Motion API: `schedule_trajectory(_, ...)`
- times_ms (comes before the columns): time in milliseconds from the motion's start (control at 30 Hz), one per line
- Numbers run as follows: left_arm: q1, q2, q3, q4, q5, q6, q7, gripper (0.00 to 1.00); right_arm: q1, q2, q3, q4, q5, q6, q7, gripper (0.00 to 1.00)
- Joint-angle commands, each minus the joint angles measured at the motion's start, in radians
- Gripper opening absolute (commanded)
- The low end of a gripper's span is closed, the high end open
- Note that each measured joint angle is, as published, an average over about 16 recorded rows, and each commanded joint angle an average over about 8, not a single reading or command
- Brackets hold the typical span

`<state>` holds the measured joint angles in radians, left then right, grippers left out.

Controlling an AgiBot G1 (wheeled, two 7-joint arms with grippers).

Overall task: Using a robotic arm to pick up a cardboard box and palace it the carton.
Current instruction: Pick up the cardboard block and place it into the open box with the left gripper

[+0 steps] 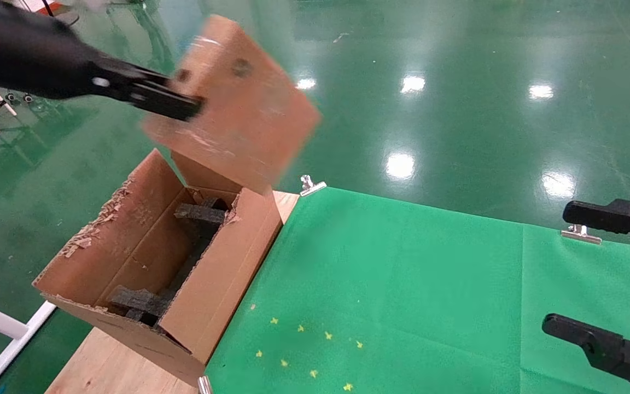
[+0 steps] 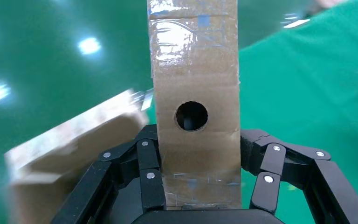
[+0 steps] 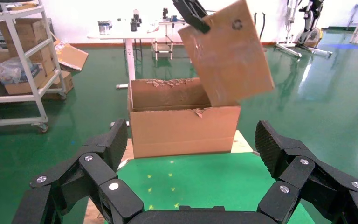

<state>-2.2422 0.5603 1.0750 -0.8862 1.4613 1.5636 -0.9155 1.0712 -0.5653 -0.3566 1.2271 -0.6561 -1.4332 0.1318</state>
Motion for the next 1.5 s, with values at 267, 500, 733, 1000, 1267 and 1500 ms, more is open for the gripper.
schedule_trajectory(267, -0.101, -0.045, 0.072, 0.212, 0.159, 0.009, 0.167, 0.00, 0.000, 0.000, 0.000, 0.000, 0.000, 0.000, 0.000, 1.00)
schedule_trajectory(500, -0.075, -0.058, 0.108, 0.419, 0.187, -0.018, 0.282, 0.00, 0.000, 0.000, 0.000, 0.000, 0.000, 0.000, 0.000, 1.00)
schedule_trajectory(733, -0.005, -0.043, 0.122, 0.595, 0.192, -0.087, 0.385, 0.00, 0.000, 0.000, 0.000, 0.000, 0.000, 0.000, 0.000, 1.00)
schedule_trajectory(1000, 0.082, -0.007, 0.107, 0.736, 0.159, -0.178, 0.467, 0.00, 0.000, 0.000, 0.000, 0.000, 0.000, 0.000, 0.000, 1.00)
schedule_trajectory(1267, 0.147, 0.025, 0.087, 0.825, 0.125, -0.267, 0.498, 0.00, 0.000, 0.000, 0.000, 0.000, 0.000, 0.000, 0.000, 1.00)
schedule_trajectory(1500, 0.198, 0.040, 0.069, 0.870, 0.098, -0.336, 0.500, 0.00, 0.000, 0.000, 0.000, 0.000, 0.000, 0.000, 0.000, 1.00)
